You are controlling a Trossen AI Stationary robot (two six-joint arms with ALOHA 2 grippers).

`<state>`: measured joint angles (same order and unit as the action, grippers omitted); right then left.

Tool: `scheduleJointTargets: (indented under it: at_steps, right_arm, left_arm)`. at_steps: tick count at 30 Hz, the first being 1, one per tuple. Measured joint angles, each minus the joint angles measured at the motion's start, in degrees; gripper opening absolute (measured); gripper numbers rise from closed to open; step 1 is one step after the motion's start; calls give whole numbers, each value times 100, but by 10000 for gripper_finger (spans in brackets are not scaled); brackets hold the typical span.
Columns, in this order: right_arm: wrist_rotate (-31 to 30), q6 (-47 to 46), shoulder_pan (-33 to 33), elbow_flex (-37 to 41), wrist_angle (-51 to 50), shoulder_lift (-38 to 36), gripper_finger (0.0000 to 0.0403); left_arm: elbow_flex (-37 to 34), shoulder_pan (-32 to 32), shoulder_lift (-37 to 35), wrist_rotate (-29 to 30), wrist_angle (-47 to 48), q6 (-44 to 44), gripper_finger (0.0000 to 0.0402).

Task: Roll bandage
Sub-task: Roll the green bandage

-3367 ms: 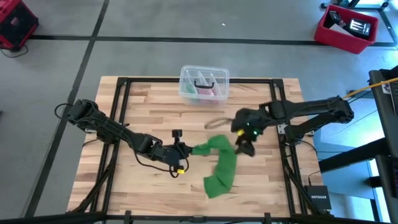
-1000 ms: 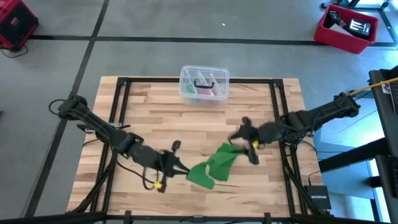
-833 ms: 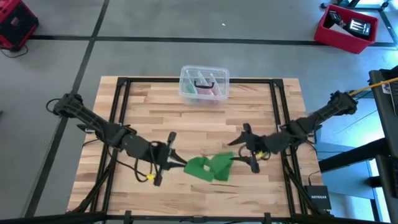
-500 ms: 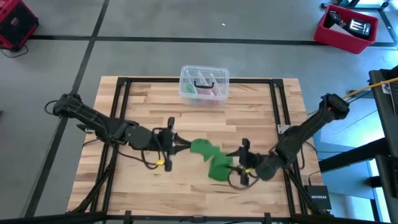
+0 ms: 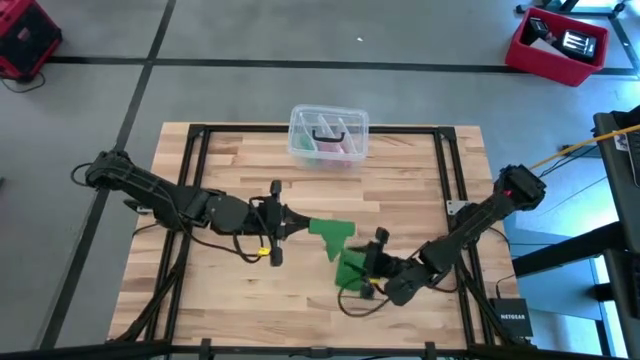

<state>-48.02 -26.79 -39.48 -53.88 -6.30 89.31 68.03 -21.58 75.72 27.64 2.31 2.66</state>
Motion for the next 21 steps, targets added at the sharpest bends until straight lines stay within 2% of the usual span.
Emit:
scheduleJointTargets:
  at_steps: [3,7,10,16,18,21]
  right_arm:
    - [675,177,-134,-449,-200,-84,169]
    - [771,977,-179,-465,643,155,169]
    - [638,1167,-20,-438,574,453,169]
    - [-342,564,350,-433,-1122,687,169]
    - [-700,252,407,-469,-2036,561,169]
    - [-925,-245,389,-862,-3762,276,169]
  left_arm:
    - [0,105,-1,1,-19,23,2]
    - [0,234,0,20,-188,56,2]
    - [0,290,0,19,-245,128,2]
    - [-3,73,0,-129,-219,66,2]
    - [-4,-45,-8,-281,-220,3,2]
    - [-4,-219,-79,-462,-267,-86,2]
